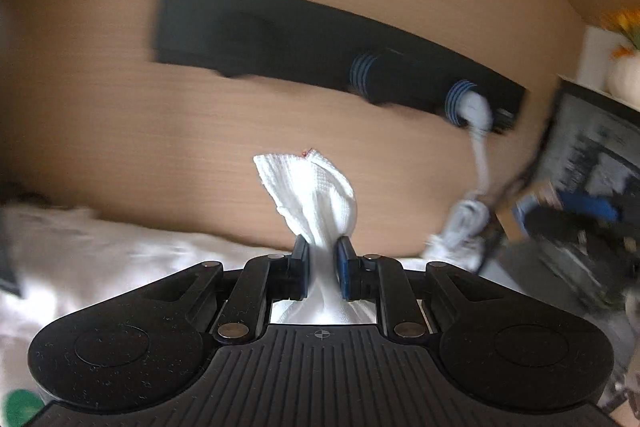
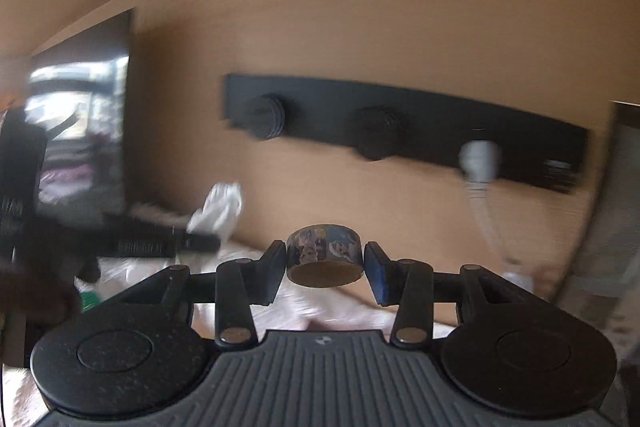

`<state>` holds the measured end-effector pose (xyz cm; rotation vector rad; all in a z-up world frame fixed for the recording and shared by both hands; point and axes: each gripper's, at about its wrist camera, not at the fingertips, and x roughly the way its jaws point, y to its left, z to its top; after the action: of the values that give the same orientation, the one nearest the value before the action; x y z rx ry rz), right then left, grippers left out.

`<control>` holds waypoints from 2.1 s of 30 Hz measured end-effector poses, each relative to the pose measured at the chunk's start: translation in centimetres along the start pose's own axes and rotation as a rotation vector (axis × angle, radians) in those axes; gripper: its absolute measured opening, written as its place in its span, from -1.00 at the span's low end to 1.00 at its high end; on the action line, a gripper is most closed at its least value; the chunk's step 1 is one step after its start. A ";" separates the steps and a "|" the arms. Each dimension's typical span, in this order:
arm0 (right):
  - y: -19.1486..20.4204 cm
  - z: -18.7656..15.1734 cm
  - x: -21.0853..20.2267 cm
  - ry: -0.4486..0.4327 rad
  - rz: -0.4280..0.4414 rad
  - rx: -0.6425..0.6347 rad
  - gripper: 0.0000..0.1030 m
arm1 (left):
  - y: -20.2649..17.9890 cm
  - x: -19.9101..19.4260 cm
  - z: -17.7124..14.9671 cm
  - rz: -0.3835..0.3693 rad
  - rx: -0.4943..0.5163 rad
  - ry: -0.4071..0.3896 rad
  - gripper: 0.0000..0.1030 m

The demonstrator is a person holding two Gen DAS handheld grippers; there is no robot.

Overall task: Organize soft objects
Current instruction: 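Lower the glove into the pink box with the left gripper while the right drops the tape roll in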

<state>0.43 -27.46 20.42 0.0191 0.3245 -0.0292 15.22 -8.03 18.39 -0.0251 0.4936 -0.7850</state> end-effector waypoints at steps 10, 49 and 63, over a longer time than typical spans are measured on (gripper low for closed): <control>-6.1 -2.1 1.3 0.049 -0.114 0.139 -0.17 | -7.0 8.5 -4.3 -0.151 0.047 0.153 -0.66; -10.3 -12.8 17.4 0.501 -0.089 0.434 -0.16 | -5.9 13.2 -9.3 -0.031 0.210 0.324 -0.36; -10.5 -13.5 17.8 0.497 -0.161 0.421 -0.14 | -5.4 15.6 -8.9 0.001 0.260 0.288 -0.37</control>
<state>12.71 -38.12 1.81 0.4224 0.8123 -0.2550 17.07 -21.12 5.09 0.3338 0.6599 -0.8519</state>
